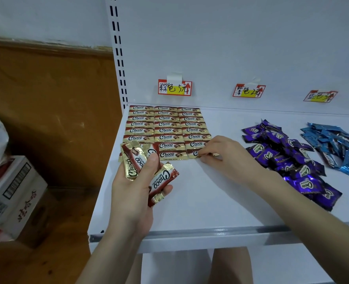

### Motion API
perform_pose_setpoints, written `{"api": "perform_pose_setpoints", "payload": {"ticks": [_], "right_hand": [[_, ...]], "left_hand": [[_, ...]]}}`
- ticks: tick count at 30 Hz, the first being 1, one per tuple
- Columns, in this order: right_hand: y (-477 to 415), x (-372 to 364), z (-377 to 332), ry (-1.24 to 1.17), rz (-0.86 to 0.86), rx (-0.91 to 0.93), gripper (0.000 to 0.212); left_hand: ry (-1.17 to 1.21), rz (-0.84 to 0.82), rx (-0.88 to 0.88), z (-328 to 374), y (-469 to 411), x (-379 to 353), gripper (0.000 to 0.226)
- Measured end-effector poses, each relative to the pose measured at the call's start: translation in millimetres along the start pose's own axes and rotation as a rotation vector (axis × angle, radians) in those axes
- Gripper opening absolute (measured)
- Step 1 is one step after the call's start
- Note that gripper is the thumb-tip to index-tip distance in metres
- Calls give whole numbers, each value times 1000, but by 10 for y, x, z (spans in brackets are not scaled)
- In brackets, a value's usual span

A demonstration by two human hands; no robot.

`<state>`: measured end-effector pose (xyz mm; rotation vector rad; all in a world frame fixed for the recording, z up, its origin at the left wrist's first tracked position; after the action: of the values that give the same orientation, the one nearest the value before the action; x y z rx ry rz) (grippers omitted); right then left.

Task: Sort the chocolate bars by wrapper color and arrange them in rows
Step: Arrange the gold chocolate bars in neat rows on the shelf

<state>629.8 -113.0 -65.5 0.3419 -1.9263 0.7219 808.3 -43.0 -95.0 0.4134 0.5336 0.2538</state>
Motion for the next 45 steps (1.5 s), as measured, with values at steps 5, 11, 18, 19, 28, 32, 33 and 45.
{"api": "perform_pose_setpoints", "payload": {"ticks": [5,11,18,19,28,32,33,45], "right_hand": [[35,146,-524,-378,182,-35,10],[5,14,-990,-678,160,-43,14],[-82,74,-994,-780,-46,-16,16],[-103,65,-1039,-743,-95,24,17],[-39,-34,-1314,-229,120,283,32],[-25,-178,-1341,-48,117,404,24],[-46,-202,-1313,-41,113,404,20],[-323,-532,-998,-24,-73,307,19]], "left_hand": [[32,4,-65,60,58,5,28],[14,-72,-147,135,190,16,28],[-170,-137,-164,171,318,272,35],[-194,-144,-182,174,325,293,36],[-136,-86,-247,258,309,482,24],[-106,-31,-221,232,338,595,23],[-106,-19,-197,216,306,647,23],[-53,12,-60,295,327,864,57]]}}
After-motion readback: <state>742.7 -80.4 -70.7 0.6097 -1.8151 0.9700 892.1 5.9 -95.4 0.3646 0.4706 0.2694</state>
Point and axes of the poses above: each hand's wrist, its own y-axis away from the middle knuckle, its own x-axis out of the back of the hand, z = x × y, the point moved 5 cm from there along -y, towards the middle knuckle, and after that the axes turned 13 degrees about x, right-handed, at the moved point
